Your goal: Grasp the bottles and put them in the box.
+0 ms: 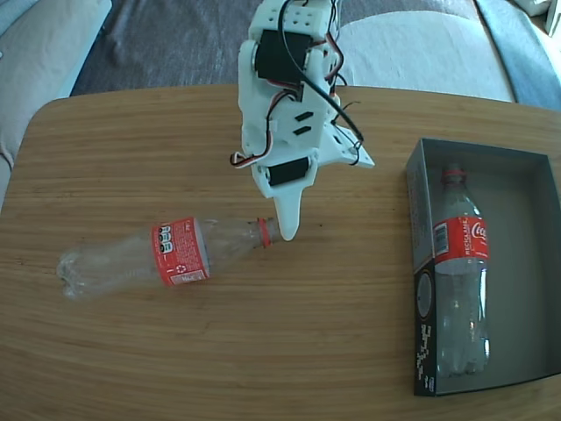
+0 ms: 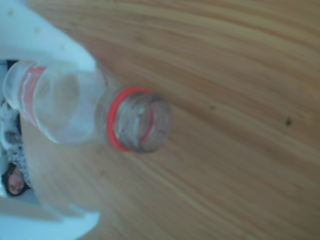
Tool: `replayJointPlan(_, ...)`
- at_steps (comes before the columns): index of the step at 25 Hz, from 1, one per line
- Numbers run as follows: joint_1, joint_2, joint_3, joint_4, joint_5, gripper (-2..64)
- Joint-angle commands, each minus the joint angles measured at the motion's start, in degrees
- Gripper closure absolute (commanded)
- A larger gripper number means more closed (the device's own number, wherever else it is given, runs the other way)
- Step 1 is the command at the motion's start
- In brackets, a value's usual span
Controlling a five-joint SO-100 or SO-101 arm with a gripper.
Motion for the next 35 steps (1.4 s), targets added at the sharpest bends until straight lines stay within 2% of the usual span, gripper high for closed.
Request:
replayJointPlan(1,0.3,0.5,0.3,-1.1,0.3,29.0)
replayJointPlan(6,1.1,-0.3,1.1,-4.2,2.4,29.1)
replayJointPlan(14,2.7,-11.3,-4.6,-5.5,2.4,29.1)
replayJointPlan(23,2.1,-12.7,-7.0,-8.4,2.4,29.1)
replayJointPlan(26,2.0,-15.0,-7.5,-10.3,2.4,29.1)
replayJointPlan(33,3.0,-19.5,-9.1,-10.4,1.9,29.1)
replayJointPlan(35,4.0,-20.6,-8.3,-12.2,1.8,29.1)
